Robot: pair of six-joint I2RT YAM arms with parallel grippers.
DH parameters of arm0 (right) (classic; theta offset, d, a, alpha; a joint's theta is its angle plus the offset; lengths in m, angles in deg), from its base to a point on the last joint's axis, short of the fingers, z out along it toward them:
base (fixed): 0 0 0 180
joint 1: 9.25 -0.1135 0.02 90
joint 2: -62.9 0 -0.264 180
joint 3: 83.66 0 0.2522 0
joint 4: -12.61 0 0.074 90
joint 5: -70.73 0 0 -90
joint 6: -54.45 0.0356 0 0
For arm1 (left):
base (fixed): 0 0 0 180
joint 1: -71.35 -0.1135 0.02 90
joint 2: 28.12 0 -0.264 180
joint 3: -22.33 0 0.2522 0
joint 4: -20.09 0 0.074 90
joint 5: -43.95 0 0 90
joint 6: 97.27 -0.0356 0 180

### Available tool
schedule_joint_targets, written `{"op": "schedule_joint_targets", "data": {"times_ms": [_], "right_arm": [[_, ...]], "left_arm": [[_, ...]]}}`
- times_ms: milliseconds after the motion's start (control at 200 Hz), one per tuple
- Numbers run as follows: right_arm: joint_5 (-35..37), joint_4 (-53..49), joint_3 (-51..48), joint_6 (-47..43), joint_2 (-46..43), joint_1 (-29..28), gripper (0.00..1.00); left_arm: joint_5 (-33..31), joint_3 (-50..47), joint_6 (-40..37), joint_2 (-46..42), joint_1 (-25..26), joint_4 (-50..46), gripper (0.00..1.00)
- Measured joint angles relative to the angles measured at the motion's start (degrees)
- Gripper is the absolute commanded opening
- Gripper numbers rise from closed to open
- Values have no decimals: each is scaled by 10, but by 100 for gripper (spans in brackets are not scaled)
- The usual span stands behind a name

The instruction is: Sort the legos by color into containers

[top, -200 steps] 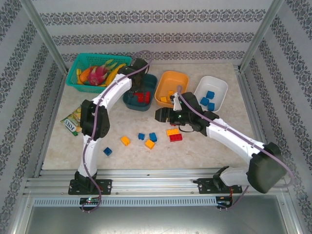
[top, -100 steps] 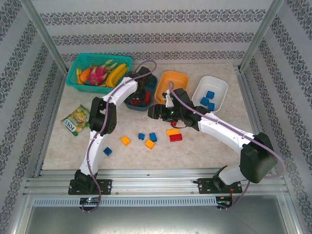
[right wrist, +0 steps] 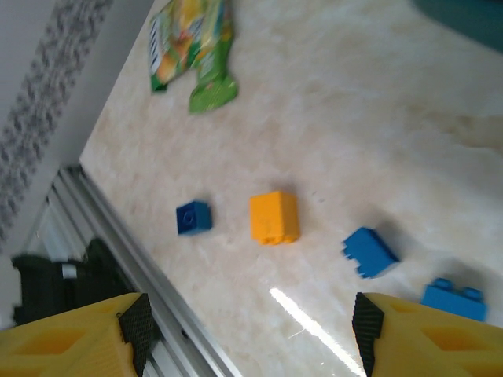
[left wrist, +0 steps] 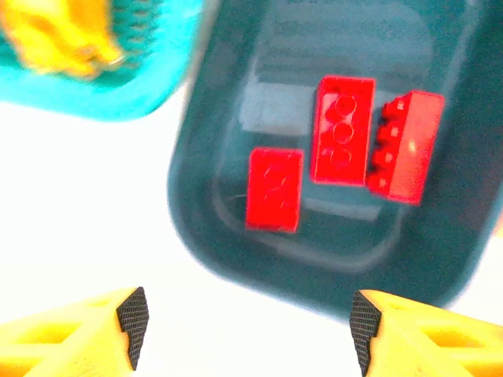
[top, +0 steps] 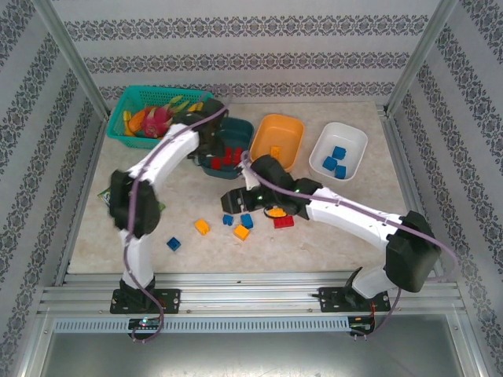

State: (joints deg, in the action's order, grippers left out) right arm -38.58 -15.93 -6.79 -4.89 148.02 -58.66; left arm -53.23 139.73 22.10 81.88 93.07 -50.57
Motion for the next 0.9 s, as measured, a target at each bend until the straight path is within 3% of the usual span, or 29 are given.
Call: {"op": "schedule_joint_targets", "data": {"times_ms": [180,410,629,899], "right_arm": [[24,11,2,-59,49,-86,71],[52,22,49,-99,147,-165,72],[97,3,163,-112,259,-219,76],[162,-67,297,-96,375,-239,78]], "left_arm": [[26,-198,70,-275,-30,4,71],[40,-372,163,-513,-30,-77,71],[37,-405,238,-692,-30,-192,71],[12,-399,281,-789,-30,-283,69]]}}
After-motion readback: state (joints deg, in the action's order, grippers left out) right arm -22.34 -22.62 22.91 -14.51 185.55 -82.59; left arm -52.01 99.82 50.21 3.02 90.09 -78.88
